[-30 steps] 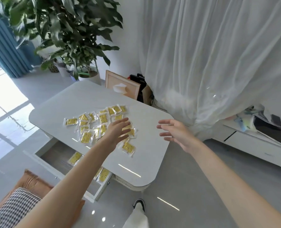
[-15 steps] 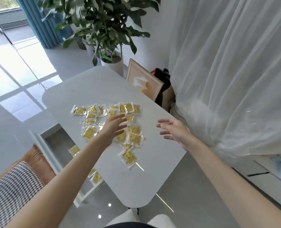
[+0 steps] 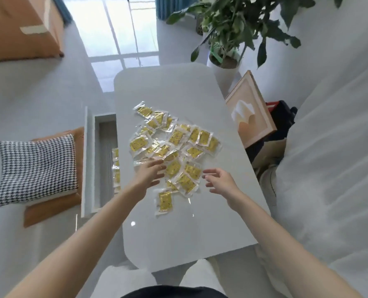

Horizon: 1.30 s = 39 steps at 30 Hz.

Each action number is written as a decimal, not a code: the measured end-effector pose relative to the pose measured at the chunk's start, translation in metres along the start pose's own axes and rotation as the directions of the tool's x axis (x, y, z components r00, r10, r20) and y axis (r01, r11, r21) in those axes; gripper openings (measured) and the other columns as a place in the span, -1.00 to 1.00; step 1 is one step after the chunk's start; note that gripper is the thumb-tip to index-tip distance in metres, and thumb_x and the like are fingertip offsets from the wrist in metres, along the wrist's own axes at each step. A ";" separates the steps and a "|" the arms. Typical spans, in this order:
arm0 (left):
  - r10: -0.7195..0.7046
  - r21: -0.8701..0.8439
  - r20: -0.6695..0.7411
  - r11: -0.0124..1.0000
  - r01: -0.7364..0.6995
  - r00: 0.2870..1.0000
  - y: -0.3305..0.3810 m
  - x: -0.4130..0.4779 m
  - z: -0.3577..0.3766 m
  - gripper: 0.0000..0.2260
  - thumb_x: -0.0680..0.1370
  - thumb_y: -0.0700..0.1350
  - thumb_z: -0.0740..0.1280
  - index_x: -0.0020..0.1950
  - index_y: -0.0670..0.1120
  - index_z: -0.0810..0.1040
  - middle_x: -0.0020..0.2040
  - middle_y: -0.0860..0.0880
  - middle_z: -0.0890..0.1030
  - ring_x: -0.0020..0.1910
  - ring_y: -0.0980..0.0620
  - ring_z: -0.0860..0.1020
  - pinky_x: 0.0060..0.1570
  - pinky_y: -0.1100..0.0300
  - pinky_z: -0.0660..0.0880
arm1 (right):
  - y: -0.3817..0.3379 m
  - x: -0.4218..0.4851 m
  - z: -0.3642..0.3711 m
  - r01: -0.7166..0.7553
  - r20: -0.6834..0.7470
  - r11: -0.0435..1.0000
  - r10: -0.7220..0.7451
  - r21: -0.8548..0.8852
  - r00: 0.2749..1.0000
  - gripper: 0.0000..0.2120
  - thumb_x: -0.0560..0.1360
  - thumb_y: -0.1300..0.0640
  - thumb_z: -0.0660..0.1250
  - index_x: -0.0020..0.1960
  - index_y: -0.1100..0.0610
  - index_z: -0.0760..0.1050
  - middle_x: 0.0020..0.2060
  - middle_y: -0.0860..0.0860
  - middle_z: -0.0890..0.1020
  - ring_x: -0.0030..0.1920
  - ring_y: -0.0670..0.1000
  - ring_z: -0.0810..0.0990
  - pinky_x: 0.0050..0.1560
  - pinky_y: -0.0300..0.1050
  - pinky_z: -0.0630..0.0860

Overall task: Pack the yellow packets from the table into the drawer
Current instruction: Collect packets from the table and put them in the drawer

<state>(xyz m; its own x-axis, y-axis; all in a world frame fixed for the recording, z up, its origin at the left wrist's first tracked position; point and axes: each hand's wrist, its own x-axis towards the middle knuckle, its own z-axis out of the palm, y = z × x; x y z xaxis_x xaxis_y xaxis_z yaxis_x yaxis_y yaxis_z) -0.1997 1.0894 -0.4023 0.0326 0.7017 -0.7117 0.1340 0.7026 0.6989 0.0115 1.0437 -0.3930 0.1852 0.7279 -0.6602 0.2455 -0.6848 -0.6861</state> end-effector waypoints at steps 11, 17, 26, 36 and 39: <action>-0.156 -0.163 -0.256 0.980 0.117 0.954 -0.062 0.011 0.044 -0.69 0.61 -0.21 0.17 0.35 -0.09 0.44 0.17 -0.07 0.54 0.06 -0.04 0.52 0.11 0.11 0.44 | 0.039 0.083 -0.023 0.010 0.134 0.986 0.012 -0.165 0.991 -0.77 0.54 0.23 0.22 0.18 0.10 0.49 0.08 0.02 0.59 0.01 0.00 0.53 0.03 -0.12 0.46; -0.220 -0.177 -0.336 0.970 0.168 0.916 -0.110 0.049 0.048 -0.65 0.59 -0.24 0.13 0.38 -0.11 0.39 0.27 -0.12 0.49 0.09 -0.05 0.49 0.07 0.12 0.43 | 0.071 0.138 0.001 -0.039 0.152 0.975 0.074 -0.219 0.986 -0.73 0.55 0.23 0.23 0.23 0.11 0.47 0.11 0.03 0.57 0.04 0.01 0.52 0.05 -0.11 0.45; -0.290 -0.230 -0.429 0.951 0.207 0.855 -0.194 0.134 0.044 -0.54 0.56 -0.20 0.25 0.46 -0.06 0.30 0.39 -0.12 0.39 0.31 -0.07 0.41 0.26 0.05 0.37 | 0.127 0.226 0.061 0.021 0.213 0.927 0.064 -0.374 0.975 -0.66 0.54 0.23 0.24 0.31 0.11 0.41 0.18 0.03 0.52 0.09 0.00 0.48 0.02 -0.15 0.40; -0.255 -0.068 -0.488 0.964 0.255 0.834 -0.261 0.203 0.052 -0.31 0.40 -0.03 0.49 0.46 -0.02 0.27 0.38 -0.10 0.32 0.39 -0.10 0.28 0.35 0.02 0.31 | 0.175 0.288 0.114 0.132 0.017 0.745 -0.160 -0.654 0.987 -0.31 0.39 -0.01 0.48 0.39 0.15 0.26 0.34 0.07 0.37 0.37 0.12 0.27 0.31 0.03 0.30; -0.225 0.080 -0.570 0.942 0.326 0.790 -0.266 0.207 0.060 -0.31 0.35 -0.03 0.53 0.40 0.01 0.28 0.34 -0.06 0.36 0.37 -0.11 0.27 0.30 -0.03 0.30 | 0.180 0.290 0.121 0.110 0.004 0.683 -0.156 -0.722 0.988 -0.40 0.38 -0.03 0.48 0.30 0.12 0.30 0.29 0.05 0.43 0.34 0.14 0.28 0.28 0.07 0.27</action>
<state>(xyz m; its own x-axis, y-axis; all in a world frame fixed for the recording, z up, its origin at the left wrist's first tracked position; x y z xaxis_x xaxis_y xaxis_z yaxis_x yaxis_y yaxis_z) -0.1696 1.0409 -0.7395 -0.5690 0.4634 -0.6794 0.2156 0.8813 0.4206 -0.0059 1.1271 -0.7452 0.1412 0.8254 -0.5466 0.8755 -0.3619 -0.3203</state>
